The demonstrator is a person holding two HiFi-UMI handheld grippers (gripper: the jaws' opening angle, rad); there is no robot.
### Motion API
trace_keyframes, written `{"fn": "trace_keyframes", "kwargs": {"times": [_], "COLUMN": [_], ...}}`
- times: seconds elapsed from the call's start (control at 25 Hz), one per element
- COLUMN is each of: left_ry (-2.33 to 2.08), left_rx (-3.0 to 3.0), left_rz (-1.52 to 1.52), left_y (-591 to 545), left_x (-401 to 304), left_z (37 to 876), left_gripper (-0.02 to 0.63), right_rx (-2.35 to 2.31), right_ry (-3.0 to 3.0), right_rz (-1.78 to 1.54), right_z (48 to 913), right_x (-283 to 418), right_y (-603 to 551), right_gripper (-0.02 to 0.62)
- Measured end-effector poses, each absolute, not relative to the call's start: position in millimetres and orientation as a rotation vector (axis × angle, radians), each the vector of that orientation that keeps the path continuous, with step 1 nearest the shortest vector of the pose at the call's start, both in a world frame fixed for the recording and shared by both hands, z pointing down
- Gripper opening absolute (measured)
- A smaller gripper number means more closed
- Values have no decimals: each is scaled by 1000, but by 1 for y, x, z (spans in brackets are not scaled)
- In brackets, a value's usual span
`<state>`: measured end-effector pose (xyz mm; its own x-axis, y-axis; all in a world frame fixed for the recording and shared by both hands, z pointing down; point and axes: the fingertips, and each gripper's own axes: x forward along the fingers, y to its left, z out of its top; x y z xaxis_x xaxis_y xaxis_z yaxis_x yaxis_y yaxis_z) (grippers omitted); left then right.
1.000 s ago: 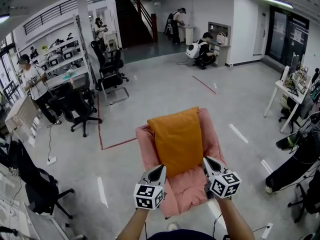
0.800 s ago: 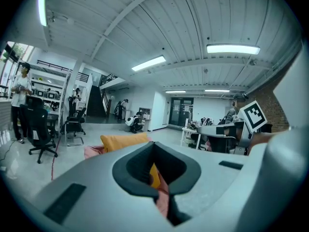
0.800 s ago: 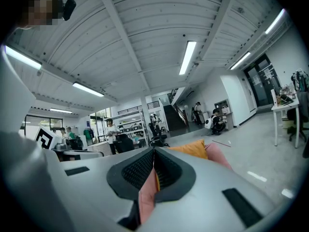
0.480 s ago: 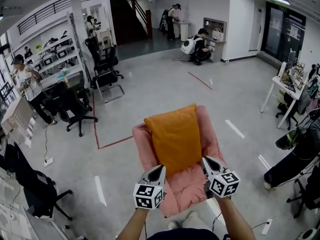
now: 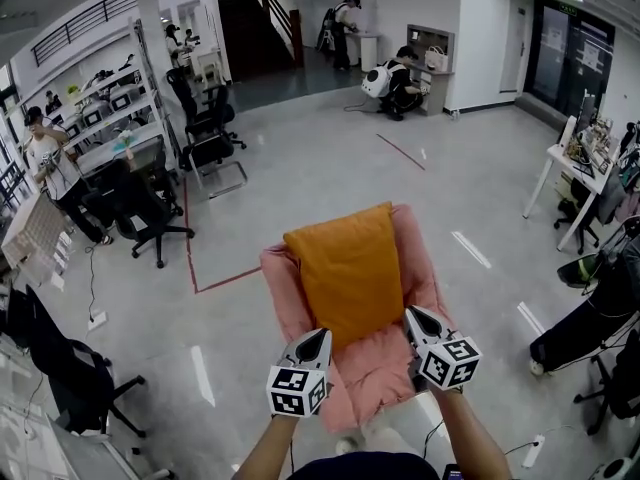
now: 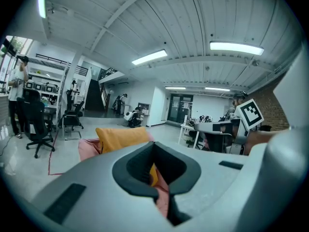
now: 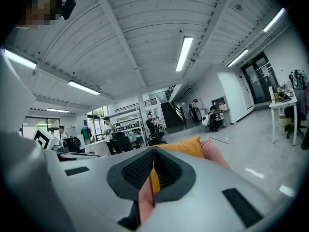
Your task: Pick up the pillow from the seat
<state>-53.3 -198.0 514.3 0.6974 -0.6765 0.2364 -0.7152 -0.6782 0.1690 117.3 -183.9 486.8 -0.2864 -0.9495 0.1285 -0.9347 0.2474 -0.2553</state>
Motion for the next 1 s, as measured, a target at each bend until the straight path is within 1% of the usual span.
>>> {"fn": "trace_keyframes", "kwargs": {"times": [1.0], "left_ry": [-1190], "left_rx": [2567], "left_rz": [242], "left_y": [-314], "left_x": [-13], "left_z": [535], "left_gripper": [5], "right_rx": [-1817], "right_ry": [2512], "right_rz": [-486], "right_z": [507], "right_x": [168], "right_y": [-314], "right_gripper": [21]}}
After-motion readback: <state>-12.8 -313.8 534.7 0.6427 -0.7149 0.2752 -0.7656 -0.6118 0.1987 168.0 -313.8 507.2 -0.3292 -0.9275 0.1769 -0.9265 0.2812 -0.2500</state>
